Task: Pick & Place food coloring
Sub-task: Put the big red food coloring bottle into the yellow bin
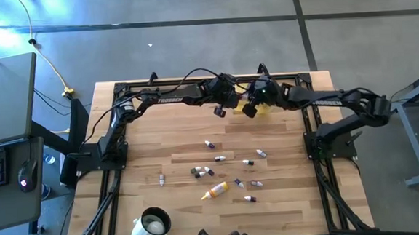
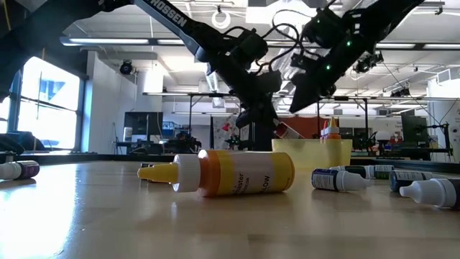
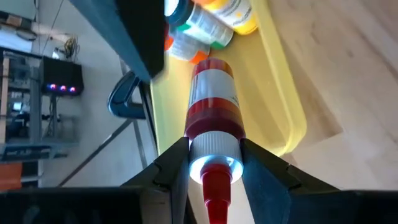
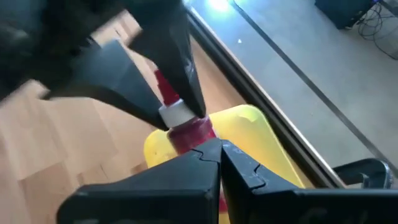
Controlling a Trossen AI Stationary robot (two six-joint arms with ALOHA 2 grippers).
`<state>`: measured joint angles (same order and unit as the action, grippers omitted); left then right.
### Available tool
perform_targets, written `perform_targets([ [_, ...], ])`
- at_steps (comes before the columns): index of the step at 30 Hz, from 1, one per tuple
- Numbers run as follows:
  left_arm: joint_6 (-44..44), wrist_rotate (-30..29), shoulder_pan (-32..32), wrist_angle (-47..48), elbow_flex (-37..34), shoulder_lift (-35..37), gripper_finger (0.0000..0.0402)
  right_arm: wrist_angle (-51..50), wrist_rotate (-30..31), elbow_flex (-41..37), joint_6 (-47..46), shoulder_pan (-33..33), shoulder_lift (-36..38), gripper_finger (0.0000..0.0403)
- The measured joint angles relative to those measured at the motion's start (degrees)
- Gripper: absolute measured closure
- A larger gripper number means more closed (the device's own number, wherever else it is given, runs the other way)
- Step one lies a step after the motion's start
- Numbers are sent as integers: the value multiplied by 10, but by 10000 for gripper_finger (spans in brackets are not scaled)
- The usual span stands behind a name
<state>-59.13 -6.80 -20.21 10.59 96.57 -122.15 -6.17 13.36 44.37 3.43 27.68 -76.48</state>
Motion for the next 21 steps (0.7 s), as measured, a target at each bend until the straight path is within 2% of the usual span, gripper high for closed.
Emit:
perform_targets([
  [9, 10, 8, 0, -18, 0, 0, 282, -84, -92, 26, -24, 16, 2, 403],
  [21, 10, 29, 1, -46, 0, 0, 282, -92, -98, 26, -25, 44, -3, 403],
])
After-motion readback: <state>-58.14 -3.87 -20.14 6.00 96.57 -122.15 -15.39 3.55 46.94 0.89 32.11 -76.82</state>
